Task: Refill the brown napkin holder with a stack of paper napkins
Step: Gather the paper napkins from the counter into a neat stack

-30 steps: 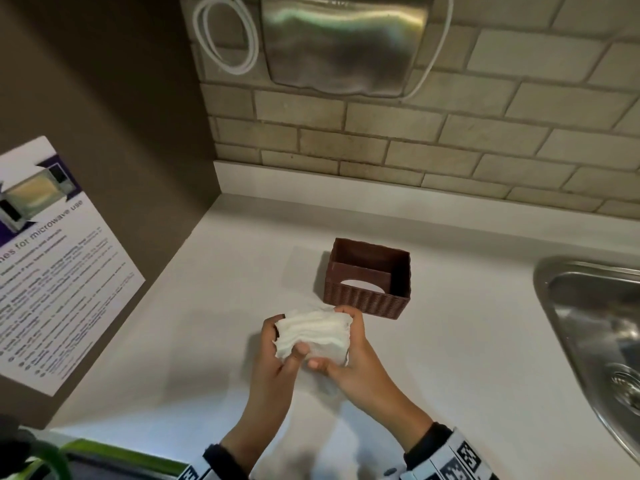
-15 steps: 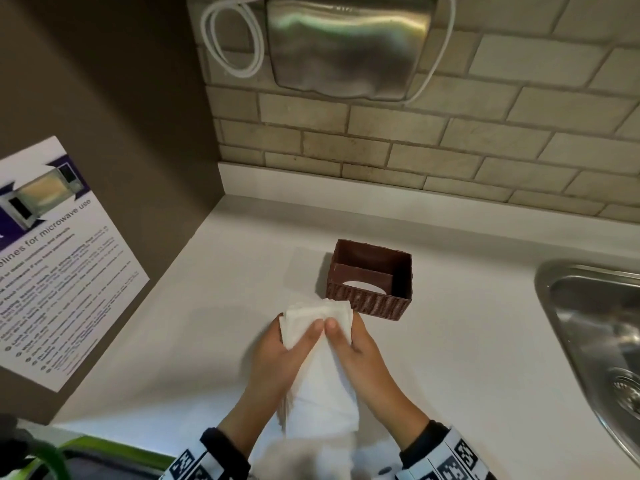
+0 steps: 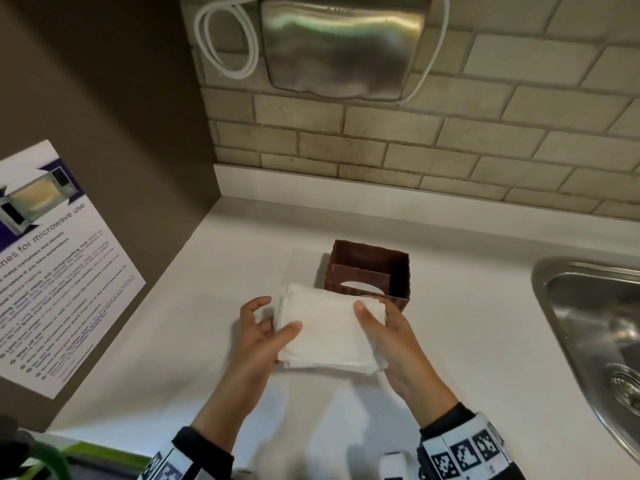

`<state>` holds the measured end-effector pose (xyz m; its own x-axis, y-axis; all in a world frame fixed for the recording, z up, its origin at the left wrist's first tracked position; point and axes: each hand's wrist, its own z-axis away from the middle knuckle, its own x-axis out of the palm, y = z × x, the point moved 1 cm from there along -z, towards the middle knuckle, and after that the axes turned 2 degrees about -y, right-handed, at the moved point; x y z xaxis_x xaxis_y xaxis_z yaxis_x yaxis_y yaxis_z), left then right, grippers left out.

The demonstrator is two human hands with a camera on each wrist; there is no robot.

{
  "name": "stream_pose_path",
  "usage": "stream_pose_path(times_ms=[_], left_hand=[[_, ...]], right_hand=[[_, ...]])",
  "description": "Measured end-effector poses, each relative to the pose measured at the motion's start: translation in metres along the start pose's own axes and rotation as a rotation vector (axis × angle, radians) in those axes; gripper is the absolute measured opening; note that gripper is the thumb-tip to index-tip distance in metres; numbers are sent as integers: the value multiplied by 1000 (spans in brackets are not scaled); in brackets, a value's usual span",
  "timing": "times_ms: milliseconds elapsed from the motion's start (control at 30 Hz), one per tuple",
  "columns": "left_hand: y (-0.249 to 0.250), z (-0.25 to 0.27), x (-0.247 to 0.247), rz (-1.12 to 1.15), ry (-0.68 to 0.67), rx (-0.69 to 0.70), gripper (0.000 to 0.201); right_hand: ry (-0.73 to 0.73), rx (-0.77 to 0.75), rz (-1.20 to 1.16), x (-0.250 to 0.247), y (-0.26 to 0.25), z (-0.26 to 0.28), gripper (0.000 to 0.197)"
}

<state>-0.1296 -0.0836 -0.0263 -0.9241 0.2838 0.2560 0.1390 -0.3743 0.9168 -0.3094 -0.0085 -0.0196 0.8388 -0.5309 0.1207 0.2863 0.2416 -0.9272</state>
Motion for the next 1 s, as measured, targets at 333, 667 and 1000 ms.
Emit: stream_pose_path(times_ms=[333,667,1000], left_hand=[[-23,4,20,-301,238,201,33],[-18,6,15,-271,220,305,24],[-1,-4,7,130,109,-16,41]], right_hand=[[222,-368,565,24,14,15,66],[82,2,162,12,8,5,32],[-298,218,-215,-9,2,7,39]])
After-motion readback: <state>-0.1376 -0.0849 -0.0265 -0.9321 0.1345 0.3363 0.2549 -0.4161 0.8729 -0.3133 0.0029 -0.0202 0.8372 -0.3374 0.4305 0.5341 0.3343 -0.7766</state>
